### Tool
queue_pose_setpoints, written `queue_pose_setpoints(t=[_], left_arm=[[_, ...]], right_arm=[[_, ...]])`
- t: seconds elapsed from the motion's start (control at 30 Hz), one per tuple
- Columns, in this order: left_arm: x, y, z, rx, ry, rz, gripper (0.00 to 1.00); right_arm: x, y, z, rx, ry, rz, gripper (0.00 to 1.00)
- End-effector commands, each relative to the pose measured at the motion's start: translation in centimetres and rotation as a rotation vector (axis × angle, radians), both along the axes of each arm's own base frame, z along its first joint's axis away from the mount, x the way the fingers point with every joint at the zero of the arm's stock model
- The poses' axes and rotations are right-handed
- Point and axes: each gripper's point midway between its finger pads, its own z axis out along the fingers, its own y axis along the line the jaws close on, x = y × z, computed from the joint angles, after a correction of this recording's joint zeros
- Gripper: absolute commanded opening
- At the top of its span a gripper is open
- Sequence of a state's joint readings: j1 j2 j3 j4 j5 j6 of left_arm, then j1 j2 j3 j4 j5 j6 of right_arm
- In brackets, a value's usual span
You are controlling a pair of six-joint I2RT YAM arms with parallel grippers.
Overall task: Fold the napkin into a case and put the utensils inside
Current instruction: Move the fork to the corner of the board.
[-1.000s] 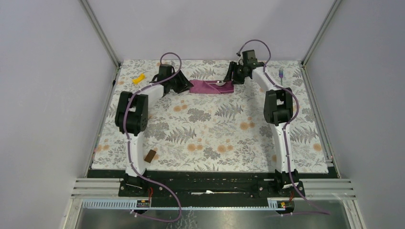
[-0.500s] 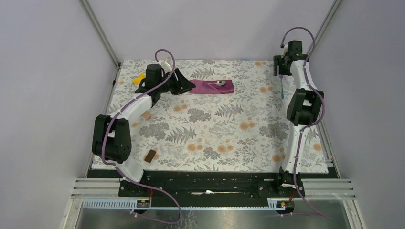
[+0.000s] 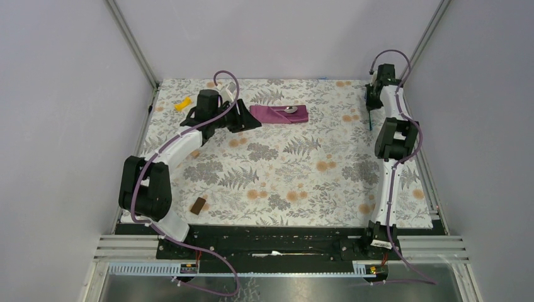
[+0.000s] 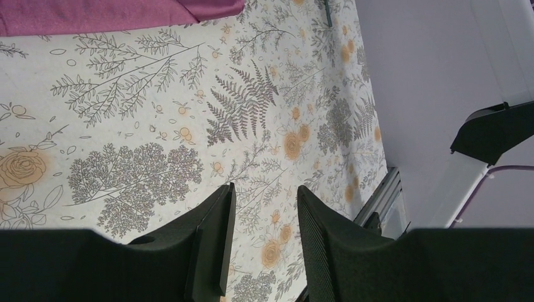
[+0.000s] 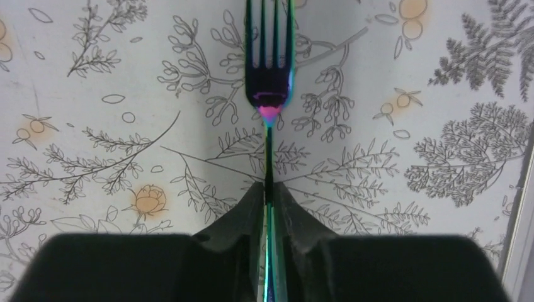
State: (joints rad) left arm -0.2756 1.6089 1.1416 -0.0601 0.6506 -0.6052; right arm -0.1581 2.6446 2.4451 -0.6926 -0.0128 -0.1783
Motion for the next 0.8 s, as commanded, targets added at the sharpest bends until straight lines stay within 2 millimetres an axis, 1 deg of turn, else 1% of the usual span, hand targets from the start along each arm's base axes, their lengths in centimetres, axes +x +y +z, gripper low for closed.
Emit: queue_pose_setpoints(t=[0.0, 0.07, 0.13, 0.23, 0.3, 0.37, 0.43, 0.47, 0.5, 0.53, 0.57, 0.6, 0.63, 0.7, 0.77], left_arm=[[0.2, 0.2, 1.5, 0.009, -0.085, -0.008, 0.46], [0.2, 0.3, 1.5, 0.013, -0.088, -0.005, 0.46], [0.1, 0.4, 1.6, 0.015, -0.094, -0.003, 0.45], [-0.1, 0.5, 2.1, 0.015, -0.108, -0.002, 0.45], [-0.2, 0.7, 2.1, 0.017, -0.112, 0.000, 0.45], [-0.3, 0.8, 2.3, 0.017, -0.121, 0.003, 0.45], [-0.4, 1.1, 2.4, 0.025, -0.131, 0.010, 0.45], [-0.3, 1.3, 2.3, 0.028, -0.130, 0.016, 0.44], [-0.3, 1.4, 2.3, 0.029, -0.131, 0.019, 0.44], [-0.3, 1.4, 2.3, 0.028, -0.130, 0.022, 0.44], [-0.3, 1.4, 2.3, 0.028, -0.130, 0.021, 0.44], [-0.3, 1.4, 2.2, 0.029, -0.130, 0.021, 0.44], [-0.3, 1.4, 2.1, 0.029, -0.129, 0.020, 0.43], [-0.3, 1.6, 2.0, 0.038, -0.129, 0.023, 0.43], [-0.3, 1.8, 2.2, 0.050, -0.145, 0.030, 0.43]], right_arm=[[-2.1, 1.2, -1.1, 0.074, 0.078, -0.135, 0.13], [-4.3, 1.6, -1.4, 0.103, 0.143, -0.290, 0.10], [-7.2, 2.3, -1.5, 0.085, 0.215, -0.444, 0.08], [-10.7, 5.2, -1.4, 0.129, 0.270, -0.576, 0.03], [-11.9, 6.9, -1.3, 0.139, 0.239, -0.633, 0.03], [-13.6, 8.4, -2.0, 0.179, 0.252, -0.711, 0.05], [-15.9, 9.8, -2.8, 0.226, 0.314, -0.796, 0.13], [-16.6, 10.4, -3.1, 0.242, 0.317, -0.827, 0.16], [-17.0, 10.8, -3.3, 0.275, 0.305, -0.851, 0.17], [-17.5, 11.9, -3.4, 0.299, 0.292, -0.860, 0.18], [-17.8, 12.7, -3.2, 0.324, 0.269, -0.871, 0.24], [-17.8, 13.2, -2.5, 0.350, 0.227, -0.864, 0.30], [-17.1, 13.8, -1.0, 0.373, 0.158, -0.836, 0.39], [-17.0, 14.9, 1.1, 0.369, 0.095, -0.782, 0.60], [-16.7, 16.0, 3.5, 0.368, 0.045, -0.660, 0.71]])
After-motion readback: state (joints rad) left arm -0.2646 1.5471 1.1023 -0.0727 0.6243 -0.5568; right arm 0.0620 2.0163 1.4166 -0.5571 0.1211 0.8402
